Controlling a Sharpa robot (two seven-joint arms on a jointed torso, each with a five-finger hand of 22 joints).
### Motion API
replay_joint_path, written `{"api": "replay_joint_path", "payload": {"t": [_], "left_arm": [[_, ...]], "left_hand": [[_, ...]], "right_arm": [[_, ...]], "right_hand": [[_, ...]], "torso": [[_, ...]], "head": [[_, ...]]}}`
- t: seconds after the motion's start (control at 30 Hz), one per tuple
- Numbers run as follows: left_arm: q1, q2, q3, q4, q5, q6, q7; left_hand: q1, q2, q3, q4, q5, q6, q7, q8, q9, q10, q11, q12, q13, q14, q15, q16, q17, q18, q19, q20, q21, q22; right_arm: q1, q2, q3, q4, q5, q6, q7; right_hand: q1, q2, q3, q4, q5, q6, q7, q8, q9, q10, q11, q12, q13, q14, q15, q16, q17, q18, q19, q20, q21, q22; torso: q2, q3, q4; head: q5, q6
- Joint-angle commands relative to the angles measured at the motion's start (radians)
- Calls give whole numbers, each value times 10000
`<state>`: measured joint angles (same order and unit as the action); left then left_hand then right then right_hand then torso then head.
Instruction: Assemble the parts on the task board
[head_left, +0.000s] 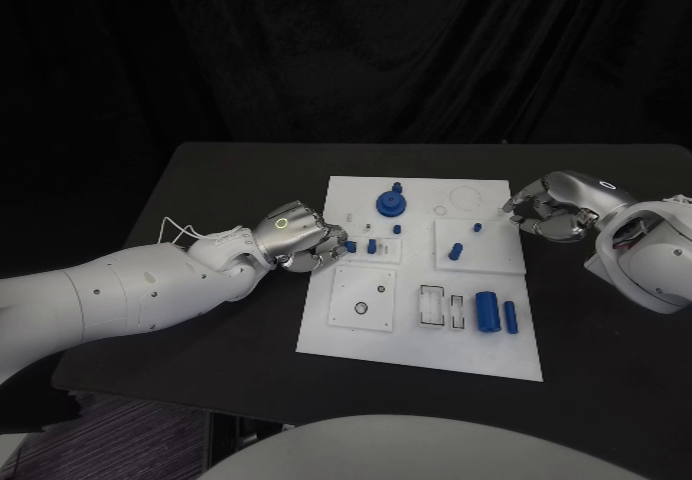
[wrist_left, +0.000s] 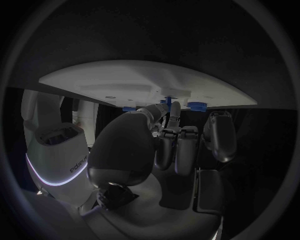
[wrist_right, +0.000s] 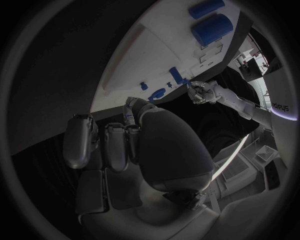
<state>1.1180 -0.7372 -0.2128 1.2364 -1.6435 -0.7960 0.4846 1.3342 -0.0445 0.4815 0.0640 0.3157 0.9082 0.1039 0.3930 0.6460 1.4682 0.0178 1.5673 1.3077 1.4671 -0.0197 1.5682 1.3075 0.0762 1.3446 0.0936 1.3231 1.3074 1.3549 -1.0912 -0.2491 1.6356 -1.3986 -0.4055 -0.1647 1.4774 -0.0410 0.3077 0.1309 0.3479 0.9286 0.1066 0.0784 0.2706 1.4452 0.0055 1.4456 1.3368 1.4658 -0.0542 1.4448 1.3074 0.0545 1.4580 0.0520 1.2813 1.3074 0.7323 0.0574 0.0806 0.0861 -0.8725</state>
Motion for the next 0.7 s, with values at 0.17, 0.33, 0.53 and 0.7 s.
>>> {"api": "replay_joint_path", "payload": {"t": [0.17,0.33,0.53,0.7], "left_arm": [[-26,16,6,-35,-26,-62,247],[-34,10,5,-56,-26,-29,235],[-45,1,5,-71,-26,-8,233],[-56,-12,5,-76,-26,0,244]], "left_hand": [[48,-129,38,94,-69,358,-246,-11,500,1026,1,35,2631,1037,1,26,2633,-113,79,-17,45,1773],[67,-158,63,113,-88,370,-248,-21,478,1026,-3,35,2631,1037,-2,26,2633,-116,94,-20,63,1779],[82,-196,86,135,-109,374,-247,-36,454,1026,-5,35,2631,1037,-5,26,2633,-115,90,-22,61,1777],[90,-231,110,163,-131,375,-246,-52,430,1026,-5,35,2631,1037,-7,26,2633,-112,82,-23,54,1773]], "right_arm": [[-27,-17,4,24,-21,12,8],[-27,-18,4,23,-21,12,10],[-31,-14,4,20,-21,11,14],[-35,-15,4,19,-21,10,15]], "right_hand": [[-30,-79,-8,-53,53,41,-30,-5,1,3,-42,-68,805,703,-101,-54,1313,109,17,-59,-46,1745],[-30,-79,-8,-53,53,41,-30,-5,1,3,-42,-68,805,703,-101,-54,1313,109,17,-59,-46,1745],[-45,-81,-8,-51,51,48,-23,-3,2,-15,-38,-87,783,702,-100,-57,1310,109,18,-60,-45,1746],[-45,-81,-8,-51,51,48,-23,-3,2,-15,-38,-87,783,702,-100,-57,1310,109,18,-60,-45,1746]], "torso": [[-12,9,-12],[-15,11,-17],[-19,8,-22],[-16,6,-12]], "head": [[0,-2],[7,-2],[24,-2],[22,-2]]}}
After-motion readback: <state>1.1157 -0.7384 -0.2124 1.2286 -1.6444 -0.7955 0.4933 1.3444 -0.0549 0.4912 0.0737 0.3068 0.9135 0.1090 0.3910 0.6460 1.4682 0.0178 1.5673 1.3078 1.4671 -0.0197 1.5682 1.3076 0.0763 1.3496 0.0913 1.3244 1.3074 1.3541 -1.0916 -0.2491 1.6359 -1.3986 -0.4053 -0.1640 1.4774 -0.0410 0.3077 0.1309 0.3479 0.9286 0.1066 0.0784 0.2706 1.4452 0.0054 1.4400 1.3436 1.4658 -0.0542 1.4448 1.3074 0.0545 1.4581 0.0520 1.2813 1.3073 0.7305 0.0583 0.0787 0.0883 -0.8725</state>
